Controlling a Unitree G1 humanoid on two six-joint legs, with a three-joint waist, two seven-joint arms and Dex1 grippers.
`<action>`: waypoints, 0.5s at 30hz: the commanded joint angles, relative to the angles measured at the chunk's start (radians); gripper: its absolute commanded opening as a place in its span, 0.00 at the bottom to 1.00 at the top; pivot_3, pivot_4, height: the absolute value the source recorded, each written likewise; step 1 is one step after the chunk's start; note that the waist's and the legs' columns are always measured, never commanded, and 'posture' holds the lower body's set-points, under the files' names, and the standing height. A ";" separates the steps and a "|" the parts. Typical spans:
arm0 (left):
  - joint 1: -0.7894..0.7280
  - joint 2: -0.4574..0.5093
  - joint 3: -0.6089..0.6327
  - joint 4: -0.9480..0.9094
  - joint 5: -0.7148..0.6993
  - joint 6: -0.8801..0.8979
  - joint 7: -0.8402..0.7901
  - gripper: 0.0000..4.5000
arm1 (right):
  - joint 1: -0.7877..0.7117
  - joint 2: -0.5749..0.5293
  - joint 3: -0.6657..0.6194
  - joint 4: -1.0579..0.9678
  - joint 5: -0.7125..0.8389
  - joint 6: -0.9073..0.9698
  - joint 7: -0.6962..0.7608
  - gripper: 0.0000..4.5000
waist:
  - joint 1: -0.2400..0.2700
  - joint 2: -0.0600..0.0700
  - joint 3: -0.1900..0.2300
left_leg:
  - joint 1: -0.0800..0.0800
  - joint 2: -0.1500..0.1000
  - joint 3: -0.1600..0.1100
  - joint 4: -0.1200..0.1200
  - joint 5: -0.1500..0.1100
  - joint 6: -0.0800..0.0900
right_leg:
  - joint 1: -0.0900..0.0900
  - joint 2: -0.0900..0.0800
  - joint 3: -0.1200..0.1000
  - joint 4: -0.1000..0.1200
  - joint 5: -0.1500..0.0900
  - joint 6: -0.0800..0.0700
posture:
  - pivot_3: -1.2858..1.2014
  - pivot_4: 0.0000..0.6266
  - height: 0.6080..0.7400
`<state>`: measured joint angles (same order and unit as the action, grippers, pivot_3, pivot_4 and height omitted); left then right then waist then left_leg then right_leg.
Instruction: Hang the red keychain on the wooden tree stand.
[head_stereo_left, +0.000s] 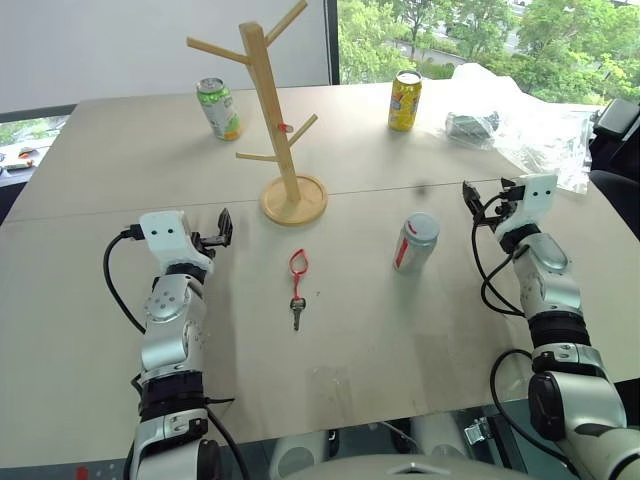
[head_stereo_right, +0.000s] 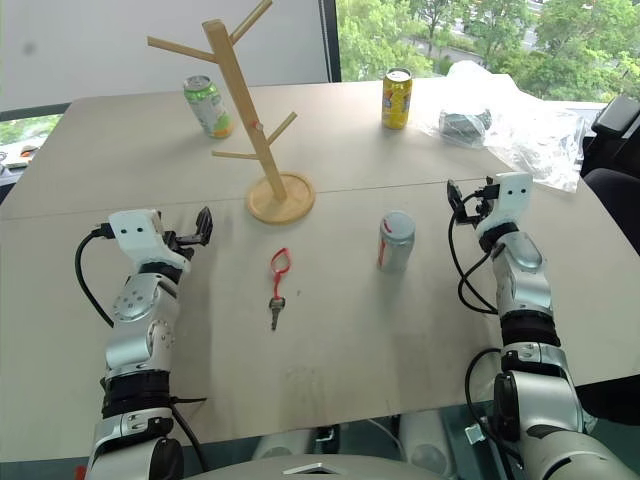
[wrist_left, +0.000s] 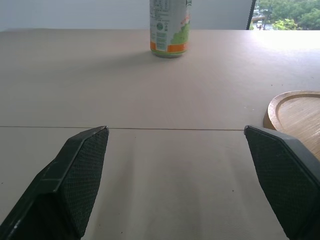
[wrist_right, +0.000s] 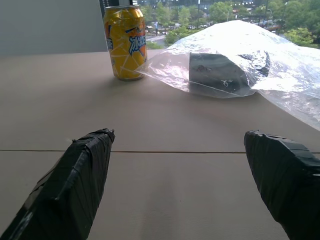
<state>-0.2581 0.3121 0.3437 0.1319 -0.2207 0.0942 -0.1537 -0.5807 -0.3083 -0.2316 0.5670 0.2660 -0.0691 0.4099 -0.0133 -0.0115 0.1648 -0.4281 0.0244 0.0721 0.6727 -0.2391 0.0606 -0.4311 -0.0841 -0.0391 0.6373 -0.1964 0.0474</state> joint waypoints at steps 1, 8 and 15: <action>0.000 0.005 0.011 -0.015 -0.018 -0.028 -0.012 1.00 | -0.009 -0.013 -0.015 -0.023 0.006 -0.010 -0.002 0.99 | 0.000 0.000 0.000 | 0.000 0.000 0.000 0.000 0.000 0.000 | 0.000 0.000 0.000 0.000 0.000 0.000 | 0.52 0.24 1.00; -0.005 0.007 0.006 -0.011 -0.025 -0.030 -0.026 1.00 | -0.014 -0.011 -0.016 -0.001 0.004 -0.021 -0.006 0.99 | 0.000 0.000 0.000 | 0.000 0.000 0.000 0.000 0.000 0.000 | 0.000 0.000 0.000 0.000 0.000 0.000 | 0.52 0.24 1.00; -0.004 0.006 0.002 -0.016 -0.026 -0.032 -0.037 1.00 | -0.020 -0.012 -0.016 0.022 0.004 -0.033 -0.002 0.99 | 0.000 0.000 0.000 | 0.000 0.000 0.000 0.000 0.000 0.000 | 0.000 0.000 0.000 0.000 0.000 0.000 | 0.52 0.24 1.00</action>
<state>-0.2584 0.3106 0.3435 0.1319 -0.2399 0.0821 -0.1844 -0.5810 -0.3083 -0.2319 0.6068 0.2655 -0.0783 0.4059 -0.0136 -0.0115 0.1648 -0.4281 0.0244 0.0722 0.6727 -0.2391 0.0606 -0.4311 -0.0841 -0.0391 0.6373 -0.1964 0.0474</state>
